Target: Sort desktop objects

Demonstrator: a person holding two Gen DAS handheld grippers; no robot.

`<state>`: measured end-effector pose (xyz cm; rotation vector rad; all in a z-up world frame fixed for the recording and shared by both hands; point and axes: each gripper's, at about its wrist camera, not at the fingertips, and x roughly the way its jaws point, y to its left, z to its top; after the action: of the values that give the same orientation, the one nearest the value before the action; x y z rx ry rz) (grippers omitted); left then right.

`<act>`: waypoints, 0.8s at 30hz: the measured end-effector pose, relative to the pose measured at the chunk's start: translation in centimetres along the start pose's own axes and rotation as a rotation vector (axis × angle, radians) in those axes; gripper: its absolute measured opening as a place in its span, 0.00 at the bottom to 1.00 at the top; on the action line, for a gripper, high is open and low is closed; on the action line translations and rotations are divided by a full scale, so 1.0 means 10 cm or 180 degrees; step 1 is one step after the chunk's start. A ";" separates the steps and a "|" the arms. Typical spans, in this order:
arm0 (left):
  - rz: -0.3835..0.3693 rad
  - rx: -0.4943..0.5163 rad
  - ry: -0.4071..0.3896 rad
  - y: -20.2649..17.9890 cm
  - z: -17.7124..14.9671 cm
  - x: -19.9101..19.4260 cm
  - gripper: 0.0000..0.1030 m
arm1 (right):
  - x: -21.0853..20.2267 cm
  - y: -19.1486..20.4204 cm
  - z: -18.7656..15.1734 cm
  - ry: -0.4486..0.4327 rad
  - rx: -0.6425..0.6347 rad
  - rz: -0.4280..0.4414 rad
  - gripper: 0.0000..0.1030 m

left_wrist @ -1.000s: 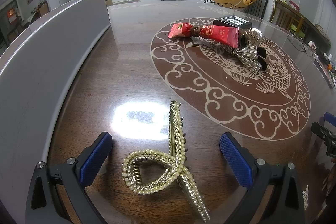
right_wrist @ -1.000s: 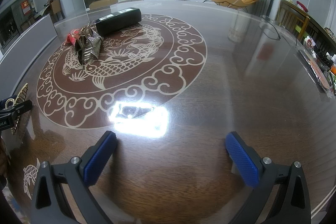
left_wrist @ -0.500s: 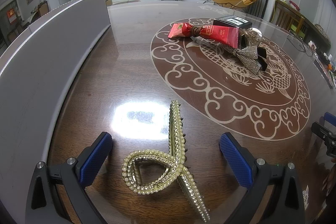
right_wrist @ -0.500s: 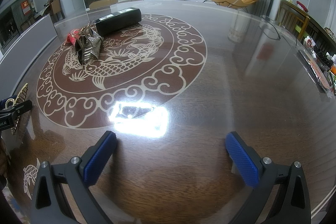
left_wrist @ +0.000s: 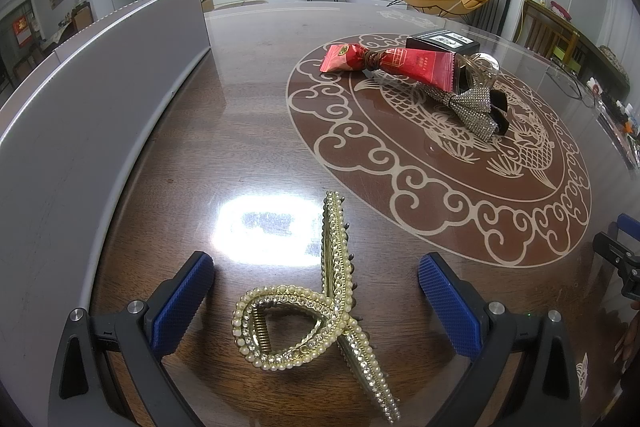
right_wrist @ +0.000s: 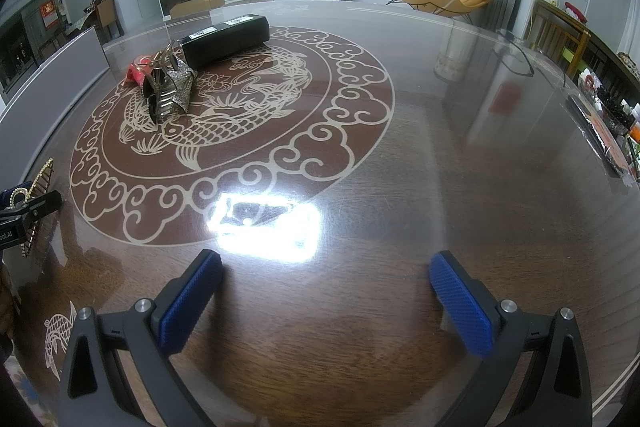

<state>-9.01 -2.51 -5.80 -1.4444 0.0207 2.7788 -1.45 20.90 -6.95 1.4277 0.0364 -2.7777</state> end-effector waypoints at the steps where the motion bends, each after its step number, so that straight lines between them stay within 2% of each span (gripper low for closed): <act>1: 0.0000 0.0000 0.0000 0.00 0.00 0.00 1.00 | 0.00 0.00 0.00 0.0000 0.0000 0.0000 1.00; 17: 0.0002 0.0003 -0.0002 0.00 -0.02 0.00 1.00 | 0.00 0.00 0.00 -0.0003 0.0002 0.0001 1.00; 20: 0.0001 0.0002 -0.0001 0.00 -0.02 0.01 1.00 | 0.02 0.10 0.05 -0.0033 -0.0091 0.0305 1.00; 24: 0.0001 0.0003 -0.0002 0.00 -0.02 0.01 1.00 | 0.12 0.56 0.35 -0.0087 -0.0370 0.0811 1.00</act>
<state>-8.95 -2.51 -6.01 -1.4434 0.0224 2.7792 -4.83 15.19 -5.99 1.2690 0.0142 -2.5442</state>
